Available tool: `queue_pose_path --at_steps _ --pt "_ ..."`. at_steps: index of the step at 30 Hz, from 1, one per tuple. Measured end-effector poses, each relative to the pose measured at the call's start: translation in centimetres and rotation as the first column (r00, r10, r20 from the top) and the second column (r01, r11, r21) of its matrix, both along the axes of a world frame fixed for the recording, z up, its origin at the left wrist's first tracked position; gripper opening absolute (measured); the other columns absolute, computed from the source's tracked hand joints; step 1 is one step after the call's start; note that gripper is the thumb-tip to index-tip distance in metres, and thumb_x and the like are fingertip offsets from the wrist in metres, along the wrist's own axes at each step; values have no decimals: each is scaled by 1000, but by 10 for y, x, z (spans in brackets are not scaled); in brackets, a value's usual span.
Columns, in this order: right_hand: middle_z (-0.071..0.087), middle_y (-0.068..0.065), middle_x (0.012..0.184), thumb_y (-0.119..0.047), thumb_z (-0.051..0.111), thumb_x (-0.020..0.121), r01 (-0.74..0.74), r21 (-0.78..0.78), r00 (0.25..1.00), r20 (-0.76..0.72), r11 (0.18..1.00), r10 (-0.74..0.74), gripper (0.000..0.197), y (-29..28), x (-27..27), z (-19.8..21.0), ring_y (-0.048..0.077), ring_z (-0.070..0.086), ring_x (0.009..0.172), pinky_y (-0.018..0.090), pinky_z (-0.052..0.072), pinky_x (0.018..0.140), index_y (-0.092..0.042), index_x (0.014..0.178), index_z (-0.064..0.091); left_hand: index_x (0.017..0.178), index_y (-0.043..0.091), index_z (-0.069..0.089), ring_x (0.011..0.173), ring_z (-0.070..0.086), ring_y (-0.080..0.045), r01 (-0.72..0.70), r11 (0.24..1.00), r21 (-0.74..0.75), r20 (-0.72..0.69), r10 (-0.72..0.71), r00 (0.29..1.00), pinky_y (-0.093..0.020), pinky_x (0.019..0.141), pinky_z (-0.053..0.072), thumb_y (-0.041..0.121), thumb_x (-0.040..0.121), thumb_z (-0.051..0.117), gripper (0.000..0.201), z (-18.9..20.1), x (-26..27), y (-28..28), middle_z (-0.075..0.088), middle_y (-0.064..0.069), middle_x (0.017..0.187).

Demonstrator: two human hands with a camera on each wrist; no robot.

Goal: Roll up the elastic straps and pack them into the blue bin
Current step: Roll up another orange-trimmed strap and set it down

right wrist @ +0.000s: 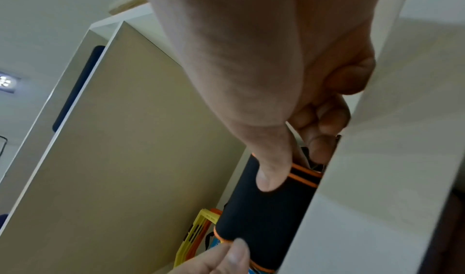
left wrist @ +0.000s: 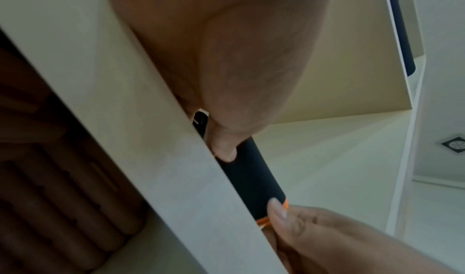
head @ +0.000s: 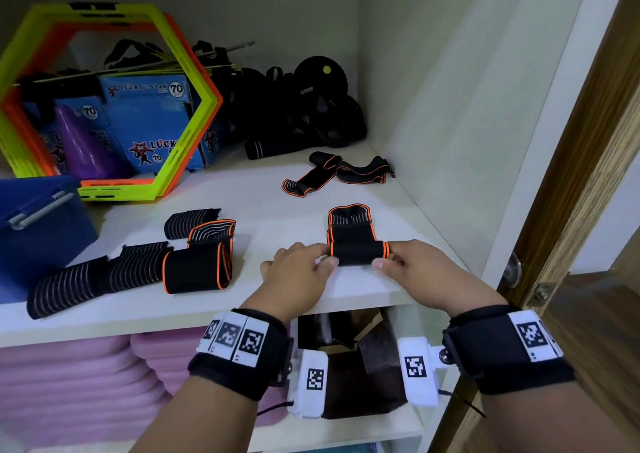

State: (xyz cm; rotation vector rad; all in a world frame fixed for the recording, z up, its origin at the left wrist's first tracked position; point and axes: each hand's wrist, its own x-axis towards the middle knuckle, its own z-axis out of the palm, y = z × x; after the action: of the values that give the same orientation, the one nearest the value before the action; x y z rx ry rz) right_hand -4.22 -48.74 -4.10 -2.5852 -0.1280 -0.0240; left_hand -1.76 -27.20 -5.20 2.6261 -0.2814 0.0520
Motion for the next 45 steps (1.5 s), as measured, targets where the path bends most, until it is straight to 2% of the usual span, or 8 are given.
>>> queue_pose_path --at_steps 14,20,26,30,35,39,41,45 --pt "47 3 61 -46 40 102 247 13 965 89 969 -247 52 16 5 -5 24 47 62 33 33 57 -15 61 41 64 20 46 94 56 -30 -239 971 -22 17 239 971 -43 89 39 54 101 29 53 2 9 -27 64 -4 87" --pt "64 -1 113 -37 46 103 147 646 951 116 749 -287 28 20 -13 1 16 60 111 31 41 99 -16 112 63 119 7 60 122 51 -32 -84 925 -371 141 146 979 -34 100 38 27 105 36 34 2 2 -26 58 -14 125" --pt "51 -20 146 -90 27 80 48 792 998 -21 608 -52 81 18 -11 -15 -4 40 137 37 25 120 -41 140 51 139 29 49 136 39 -12 22 733 -680 -44 -71 996 0 88 37 43 107 30 40 18 -25 -45 47 18 139" --pt "55 -21 141 -82 24 89 -66 777 998 49 626 45 70 25 -23 -9 -5 43 135 34 27 119 -42 140 52 160 30 10 152 6 -3 31 698 -715 -78 -124 989 -29 125 8 52 105 28 62 11 -29 -49 10 14 165" --pt "47 -21 149 -82 29 88 -121 804 988 38 582 152 70 31 -24 -14 -4 37 140 38 25 121 -44 145 44 159 35 2 152 -11 -4 16 695 -719 -128 -156 979 -37 125 0 59 102 26 66 12 -37 -53 -11 9 167" --pt "53 -13 146 -71 30 97 -202 822 959 54 533 280 60 27 -21 -10 6 43 140 39 27 118 -37 142 50 157 29 23 146 12 10 66 726 -684 -77 -162 984 -20 120 9 62 101 25 65 7 -32 -42 22 10 159" --pt "61 -8 138 -50 32 106 -240 809 942 60 537 330 44 23 -20 -2 6 52 132 32 34 112 -31 137 57 142 37 44 147 25 -4 89 724 -684 -67 -184 981 -38 121 22 69 95 27 60 4 -28 -31 42 5 151" --pt "66 -2 127 -30 61 95 -194 486 979 43 852 198 41 25 -5 9 12 63 113 35 47 105 -23 135 56 132 40 56 126 56 -15 88 796 -599 -67 -160 985 -45 110 41 61 94 37 47 12 -37 -11 63 4 130"
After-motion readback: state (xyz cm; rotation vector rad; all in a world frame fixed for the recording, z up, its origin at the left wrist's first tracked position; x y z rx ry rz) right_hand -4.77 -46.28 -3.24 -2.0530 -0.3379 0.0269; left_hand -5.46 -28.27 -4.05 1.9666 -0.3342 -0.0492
